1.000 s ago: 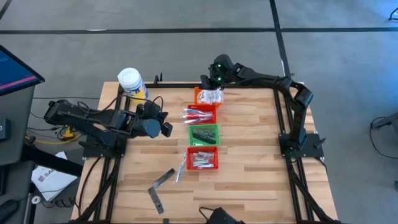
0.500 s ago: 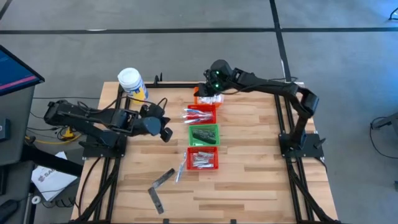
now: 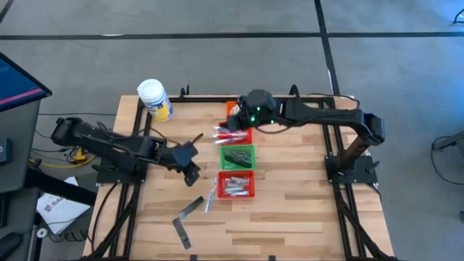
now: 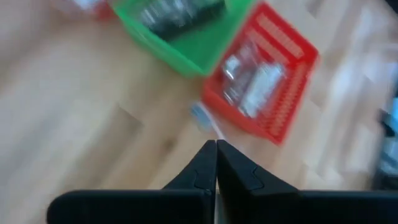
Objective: Pick & Place Travel size toiletries
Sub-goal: Put the blue toothbrush into the top red basket
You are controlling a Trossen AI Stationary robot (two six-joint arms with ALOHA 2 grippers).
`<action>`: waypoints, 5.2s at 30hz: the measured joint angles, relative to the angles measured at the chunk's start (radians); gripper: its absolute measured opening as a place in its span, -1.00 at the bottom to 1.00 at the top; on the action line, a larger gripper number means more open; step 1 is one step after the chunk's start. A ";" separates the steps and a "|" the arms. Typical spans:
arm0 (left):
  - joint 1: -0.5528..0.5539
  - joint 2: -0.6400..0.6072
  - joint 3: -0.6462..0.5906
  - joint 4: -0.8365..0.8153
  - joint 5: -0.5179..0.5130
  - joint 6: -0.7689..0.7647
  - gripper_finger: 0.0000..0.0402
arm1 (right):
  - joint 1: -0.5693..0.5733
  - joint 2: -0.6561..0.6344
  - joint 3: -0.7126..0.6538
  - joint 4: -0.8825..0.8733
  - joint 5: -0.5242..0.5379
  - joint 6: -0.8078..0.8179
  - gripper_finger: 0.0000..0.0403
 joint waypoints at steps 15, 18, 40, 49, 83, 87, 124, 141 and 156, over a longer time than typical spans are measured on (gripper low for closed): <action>-0.042 0.258 -0.038 0.233 0.362 -0.128 -0.99 | 0.193 -0.013 -0.027 -0.003 0.028 0.015 -1.00; -0.064 0.324 0.007 0.239 0.338 -0.183 -0.99 | 0.209 -0.052 -0.054 -0.001 0.026 0.001 -1.00; -0.259 0.572 0.388 -0.099 -0.128 -0.454 -1.00 | 0.272 -0.513 -0.445 0.229 0.171 -0.013 -1.00; -0.253 0.582 0.340 -0.120 -0.031 -0.515 -0.99 | 0.351 -0.545 -0.474 0.259 0.258 -0.020 -1.00; -0.230 0.744 0.326 -0.067 0.074 -0.487 -0.21 | 0.390 -0.509 -0.473 0.291 0.257 -0.030 -1.00; -0.224 0.745 0.325 -0.078 0.075 -0.489 -0.46 | 0.390 -0.509 -0.473 0.290 0.257 -0.033 -1.00; -0.231 0.308 0.321 -0.220 -0.310 -0.586 -0.97 | 0.373 -0.508 -0.472 0.377 0.204 -0.040 -0.50; 0.049 -0.071 0.321 0.286 -0.307 0.183 -0.97 | 0.148 -0.398 -0.471 0.884 0.203 -0.053 -0.08; 0.252 -0.082 0.321 0.410 0.125 0.331 -0.97 | 0.070 -0.102 -0.209 0.982 -0.037 -0.035 -0.32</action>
